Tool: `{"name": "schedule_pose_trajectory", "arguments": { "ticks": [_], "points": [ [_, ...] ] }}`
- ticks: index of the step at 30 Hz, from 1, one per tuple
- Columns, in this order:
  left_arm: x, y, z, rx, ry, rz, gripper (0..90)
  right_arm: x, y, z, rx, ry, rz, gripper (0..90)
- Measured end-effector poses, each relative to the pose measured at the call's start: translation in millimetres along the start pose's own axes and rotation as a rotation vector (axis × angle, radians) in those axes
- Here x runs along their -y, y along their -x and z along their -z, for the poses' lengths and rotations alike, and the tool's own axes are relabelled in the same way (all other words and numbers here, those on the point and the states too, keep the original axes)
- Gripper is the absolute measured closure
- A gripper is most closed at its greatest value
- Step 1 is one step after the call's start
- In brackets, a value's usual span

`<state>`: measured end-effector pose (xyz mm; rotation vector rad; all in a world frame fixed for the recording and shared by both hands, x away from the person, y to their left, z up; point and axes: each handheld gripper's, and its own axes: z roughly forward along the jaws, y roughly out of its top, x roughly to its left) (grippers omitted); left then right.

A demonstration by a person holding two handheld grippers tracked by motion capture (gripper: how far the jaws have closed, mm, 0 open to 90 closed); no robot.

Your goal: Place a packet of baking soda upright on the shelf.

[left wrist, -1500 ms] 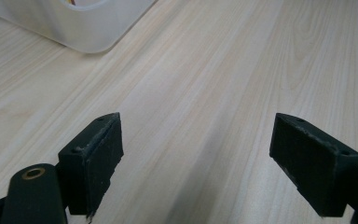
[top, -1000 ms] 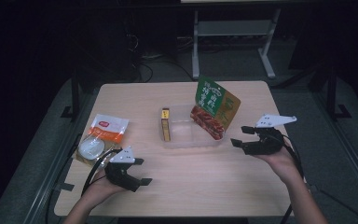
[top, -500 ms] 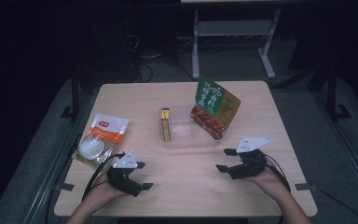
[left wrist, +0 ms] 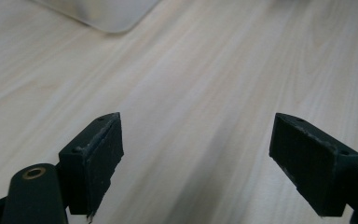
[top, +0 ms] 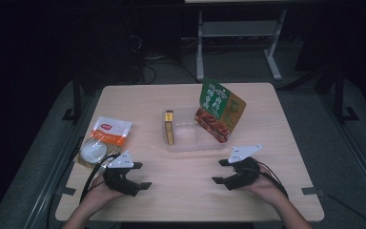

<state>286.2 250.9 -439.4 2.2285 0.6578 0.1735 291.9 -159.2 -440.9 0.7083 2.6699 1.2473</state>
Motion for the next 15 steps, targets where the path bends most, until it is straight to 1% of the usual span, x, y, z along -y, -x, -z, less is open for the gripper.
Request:
{"name": "schedule_pose_trajectory", "arguments": {
  "ticks": [5,8,11,12,14,15],
  "points": [
    [-0.5,-12.6,11.3,-0.049,0.020,0.030,16.8,1.2,2.2,-0.5,-0.003,-0.004,-0.004,31.3],
    [-0.4,-20.1,19.2,-0.086,0.035,0.042,16.8,1.5,2.2,-0.8,-0.006,-0.006,-0.007,31.2],
    [0.6,-27.5,27.6,-0.129,0.052,0.067,16.9,1.6,2.7,-0.8,-0.008,-0.008,-0.009,31.2],
    [1.1,-30.3,29.9,-0.145,0.049,0.066,16.9,1.7,3.3,-1.0,-0.008,-0.006,-0.006,31.1],
    [2.3,-35.7,34.0,-0.178,0.047,0.078,16.9,1.8,3.7,-1.1,-0.004,-0.008,-0.010,31.0],
    [2.3,-35.7,34.0,-0.178,0.047,0.078,16.9,1.8,3.7,-1.1,-0.004,-0.008,-0.010,31.0]
  ]
}}
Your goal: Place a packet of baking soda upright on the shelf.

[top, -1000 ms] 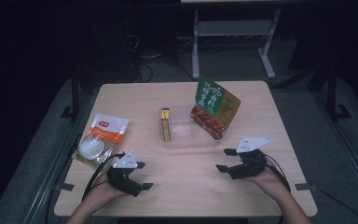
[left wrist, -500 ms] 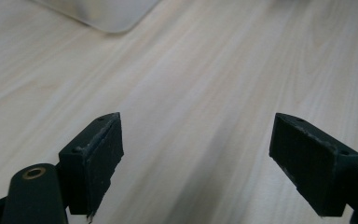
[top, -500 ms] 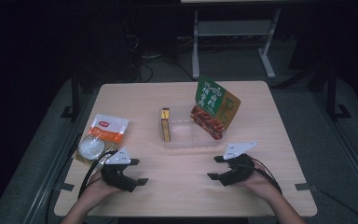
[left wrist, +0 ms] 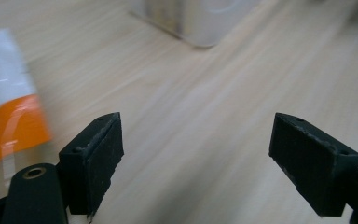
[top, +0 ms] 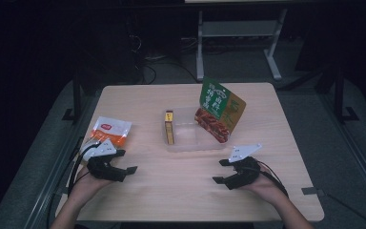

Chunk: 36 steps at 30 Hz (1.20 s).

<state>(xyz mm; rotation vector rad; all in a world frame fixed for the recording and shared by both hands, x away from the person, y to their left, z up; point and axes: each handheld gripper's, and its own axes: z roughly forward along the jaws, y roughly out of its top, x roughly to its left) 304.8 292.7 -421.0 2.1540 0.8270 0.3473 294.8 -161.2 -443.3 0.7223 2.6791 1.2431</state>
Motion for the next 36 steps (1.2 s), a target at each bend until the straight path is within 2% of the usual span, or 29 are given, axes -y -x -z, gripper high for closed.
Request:
{"name": "schedule_pose_trajectory", "arguments": {
  "ticks": [1,4,6,8,10,16,20,24,25,27,29,36],
  "points": [
    [0.4,-6.4,3.1,-0.023,0.005,0.020,17.0,0.1,-0.3,0.8,0.002,0.001,0.001,31.0],
    [1.8,-15.8,8.0,-0.059,0.006,0.040,17.1,0.3,0.1,1.5,0.003,0.005,-0.001,31.0],
    [2.3,-19.5,9.9,-0.072,0.001,0.036,17.2,0.4,0.1,1.5,0.003,0.003,-0.005,31.0],
    [3.9,-25.2,12.7,-0.098,0.000,0.050,17.3,0.7,0.6,1.2,0.001,0.001,-0.004,31.0],
    [6.8,-34.3,16.6,-0.135,0.009,0.089,17.4,1.0,1.1,0.2,-0.003,-0.003,-0.002,31.0],
    [14.7,-56.5,25.8,-0.201,0.011,0.143,17.4,2.1,2.1,2.4,0.008,-0.005,-0.009,31.0],
    [21.1,-67.0,29.1,-0.235,0.012,0.173,17.4,2.7,3.9,3.7,0.012,-0.003,-0.019,31.0],
    [25.7,-75.7,30.8,-0.261,0.003,0.184,17.3,2.9,4.3,3.5,0.014,-0.006,-0.017,31.0],
    [27.9,-81.0,31.6,-0.287,-0.011,0.191,17.4,2.9,4.1,3.2,0.015,-0.009,-0.017,31.0],
    [28.8,-84.0,32.1,-0.298,-0.013,0.189,17.3,2.9,3.9,3.1,0.016,-0.007,-0.015,31.0],
    [30.6,-92.6,32.7,-0.320,-0.012,0.207,17.3,2.7,3.3,3.6,0.016,-0.008,-0.019,31.0],
    [39.4,-109.9,28.0,-0.346,-0.029,0.250,17.2,3.2,4.9,2.8,0.013,-0.011,-0.019,31.0]
  ]
}}
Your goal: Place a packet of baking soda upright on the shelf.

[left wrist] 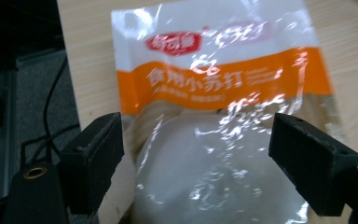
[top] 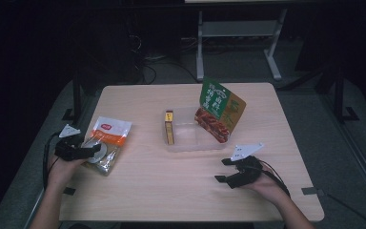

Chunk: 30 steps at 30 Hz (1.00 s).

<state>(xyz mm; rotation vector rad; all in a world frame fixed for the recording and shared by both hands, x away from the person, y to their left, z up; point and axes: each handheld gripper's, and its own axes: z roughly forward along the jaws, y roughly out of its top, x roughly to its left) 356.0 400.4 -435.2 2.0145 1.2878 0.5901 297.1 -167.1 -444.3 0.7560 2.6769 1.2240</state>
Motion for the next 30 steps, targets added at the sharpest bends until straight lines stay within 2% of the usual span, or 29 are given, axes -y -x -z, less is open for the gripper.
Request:
{"name": "schedule_pose_trajectory", "arguments": {
  "ticks": [1,5,10,11,12,13,17,20,21,22,27,30],
  "points": [
    [3.4,-3.0,-3.6,0.005,-0.011,0.017,17.2,0.0,0.1,-0.1,0.001,-0.001,-0.001,31.0],
    [8.7,-3.6,-10.6,0.024,-0.038,0.028,17.3,-0.3,-0.7,0.4,0.002,0.000,-0.002,31.0],
    [10.2,-5.8,-11.7,0.043,-0.037,0.050,17.6,-0.4,-0.8,0.6,0.003,-0.002,-0.002,31.0],
    [10.6,-6.9,-12.2,0.057,-0.039,0.047,17.9,-0.3,-0.7,0.4,0.001,-0.003,-0.003,31.1],
    [11.4,-6.5,-12.8,0.084,-0.039,0.071,19.8,-0.1,-0.3,0.0,0.002,-0.003,0.001,31.0],
    [12.0,-6.9,-13.3,0.093,-0.041,0.067,23.2,-0.2,-0.4,-0.2,0.001,-0.008,-0.002,31.1],
    [10.9,-4.0,-13.6,0.101,-0.046,0.063,24.9,-0.4,-1.1,-0.4,0.003,-0.008,0.010,31.0],
    [11.0,-2.9,-13.9,0.111,-0.050,0.056,33.0,-0.6,-1.2,-0.4,0.005,-0.008,0.007,31.1],
    [11.1,-2.8,-13.9,0.115,-0.056,0.049,33.0,-0.6,-1.2,-0.4,0.005,-0.008,0.007,31.1],
    [11.2,-2.8,-14.2,0.119,-0.062,0.042,39.4,-0.8,-0.9,-0.6,0.004,-0.008,0.005,31.1],
    [12.4,-3.8,-14.4,0.143,-0.073,0.071,45.9,-0.5,-0.9,-1.0,0.005,-0.012,0.012,31.1],
    [13.1,-5.3,-13.6,0.166,-0.077,0.083,55.2,-0.8,-2.1,-0.6,0.007,-0.014,0.009,31.1]
  ]
}}
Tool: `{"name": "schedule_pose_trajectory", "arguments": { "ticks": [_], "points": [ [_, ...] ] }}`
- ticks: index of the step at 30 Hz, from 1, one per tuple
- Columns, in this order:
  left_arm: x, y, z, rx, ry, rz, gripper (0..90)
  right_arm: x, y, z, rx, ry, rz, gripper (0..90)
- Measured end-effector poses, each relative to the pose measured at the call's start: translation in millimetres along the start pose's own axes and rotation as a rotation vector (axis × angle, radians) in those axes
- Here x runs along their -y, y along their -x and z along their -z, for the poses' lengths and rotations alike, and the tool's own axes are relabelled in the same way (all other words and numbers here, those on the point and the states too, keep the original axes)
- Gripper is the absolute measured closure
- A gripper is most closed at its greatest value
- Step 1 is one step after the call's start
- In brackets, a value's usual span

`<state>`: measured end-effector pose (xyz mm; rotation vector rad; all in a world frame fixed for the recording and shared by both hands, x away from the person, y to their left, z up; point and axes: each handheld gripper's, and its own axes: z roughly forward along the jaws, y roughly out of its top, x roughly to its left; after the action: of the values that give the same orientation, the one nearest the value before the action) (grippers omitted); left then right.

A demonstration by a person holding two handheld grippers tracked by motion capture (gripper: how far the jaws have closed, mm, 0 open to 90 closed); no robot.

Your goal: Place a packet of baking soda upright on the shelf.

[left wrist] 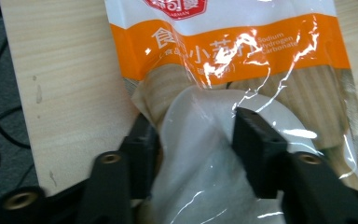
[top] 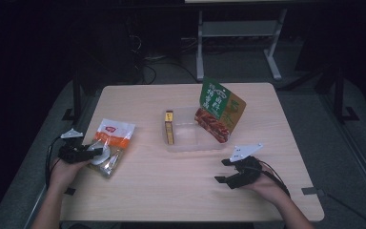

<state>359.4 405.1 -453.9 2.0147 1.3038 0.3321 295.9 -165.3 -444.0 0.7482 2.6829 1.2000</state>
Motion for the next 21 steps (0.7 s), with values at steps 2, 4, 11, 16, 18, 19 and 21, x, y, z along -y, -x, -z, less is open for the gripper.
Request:
{"name": "schedule_pose_trajectory", "arguments": {
  "ticks": [2,4,11,16,18,19,21],
  "points": [
    [0.9,-1.8,0.0,0.032,0.005,0.006,61.8,-0.2,-0.1,-0.1,0.000,-0.002,-0.002,31.1],
    [1.6,-1.5,-0.3,0.064,0.007,0.020,69.8,-0.4,0.1,-0.3,0.002,-0.004,-0.003,31.1],
    [1.0,1.9,1.4,0.093,0.001,-0.017,86.9,0.1,0.3,-0.7,0.003,-0.009,0.006,31.1],
    [1.2,1.9,7.7,0.105,0.033,-0.002,88.7,0.7,0.7,0.6,0.006,-0.008,0.005,31.1],
    [0.6,3.5,9.7,0.103,0.042,-0.003,89.0,1.0,1.3,1.0,0.007,-0.008,0.001,31.1],
    [-0.9,5.8,15.1,0.101,0.060,-0.016,89.2,1.2,1.7,1.0,0.007,-0.008,0.001,31.1],
    [-2.3,7.9,21.1,0.106,0.080,-0.028,89.3,1.6,2.5,0.8,0.007,-0.009,0.005,31.1]
  ]
}}
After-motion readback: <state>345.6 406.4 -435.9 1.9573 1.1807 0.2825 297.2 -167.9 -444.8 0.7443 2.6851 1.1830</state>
